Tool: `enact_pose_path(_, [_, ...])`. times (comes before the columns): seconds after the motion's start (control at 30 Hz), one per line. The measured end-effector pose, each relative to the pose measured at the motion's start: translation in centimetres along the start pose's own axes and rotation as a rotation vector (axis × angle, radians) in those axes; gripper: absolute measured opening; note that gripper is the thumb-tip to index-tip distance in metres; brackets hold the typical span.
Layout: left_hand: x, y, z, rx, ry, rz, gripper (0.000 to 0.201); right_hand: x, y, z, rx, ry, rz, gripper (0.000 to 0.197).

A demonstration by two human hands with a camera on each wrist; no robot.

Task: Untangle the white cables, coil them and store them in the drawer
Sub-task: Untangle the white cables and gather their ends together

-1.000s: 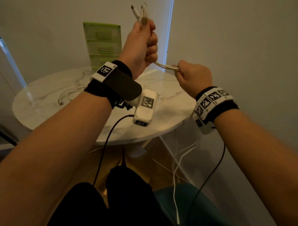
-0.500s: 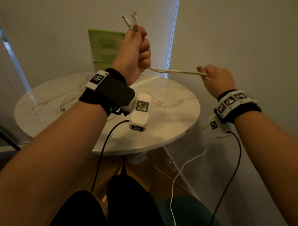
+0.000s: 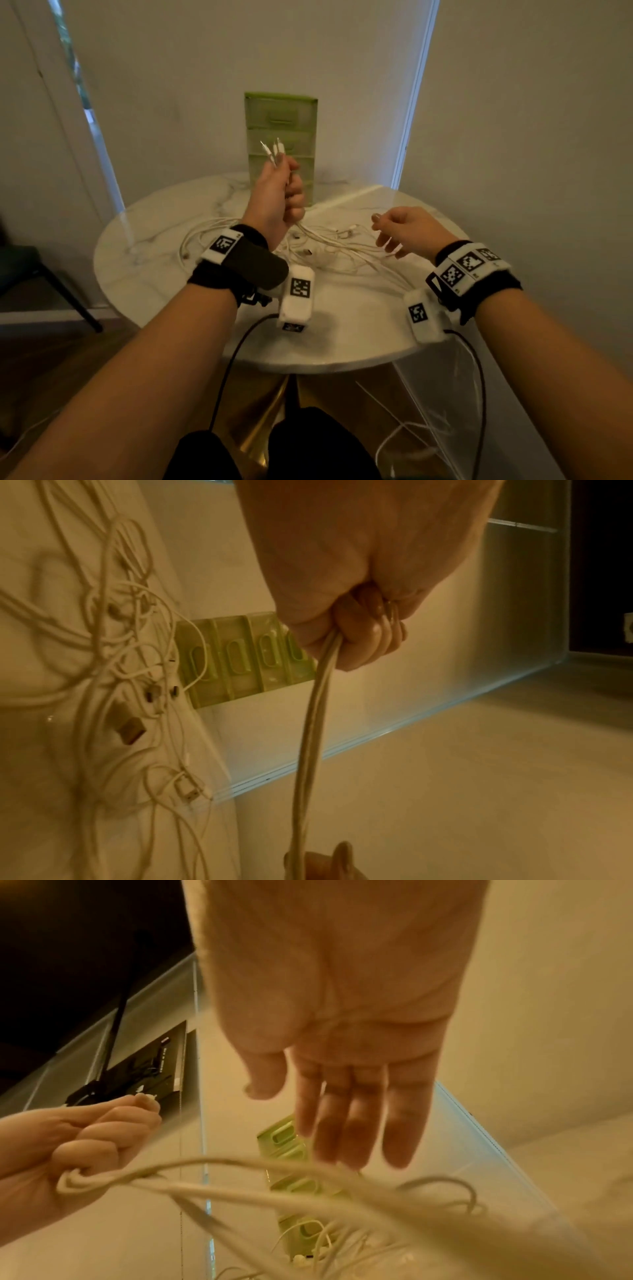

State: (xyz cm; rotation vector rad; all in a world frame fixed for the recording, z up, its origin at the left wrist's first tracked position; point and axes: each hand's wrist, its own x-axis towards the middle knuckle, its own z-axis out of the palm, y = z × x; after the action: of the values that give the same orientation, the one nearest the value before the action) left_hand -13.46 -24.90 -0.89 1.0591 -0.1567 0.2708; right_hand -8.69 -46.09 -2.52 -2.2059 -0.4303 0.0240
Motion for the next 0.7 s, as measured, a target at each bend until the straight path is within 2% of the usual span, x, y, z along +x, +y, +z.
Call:
enact_pose_path(0.1, [1.1,-1.4,-1.0,-0.006,0.019,-0.033,0.028,2.6,0.9,1.0,0.022,0.151,0.055,0.020])
enact_pose_path(0.17, [1.8,-2.1,-1.4,-0.016,0.031,-0.068,0.029,4.0,1.4,1.5,0.024,0.187,0.079,0.017])
enact_pose_path(0.33, [3.5,-4.5,-2.5,-0.037,0.050,-0.141,0.032,8.4,2.3,3.1,-0.184,0.034,0.226,0.035])
enact_pose_path(0.43, [4.0,-5.6,-3.1,-0.053,0.048,-0.168,0.032,11.0,2.8,3.8,-0.313,-0.005,0.299,0.047])
enact_pose_path(0.57, [4.3,-5.8,-3.3,-0.044,0.050,-0.164,0.030,13.1,2.5,4.5,-0.438,-0.097,0.262,0.046])
enact_pose_path(0.7, [4.2,-5.9,-3.3,-0.016,0.038,-0.158,0.033,13.9,3.2,4.8,-0.555,-0.104,0.278,0.047])
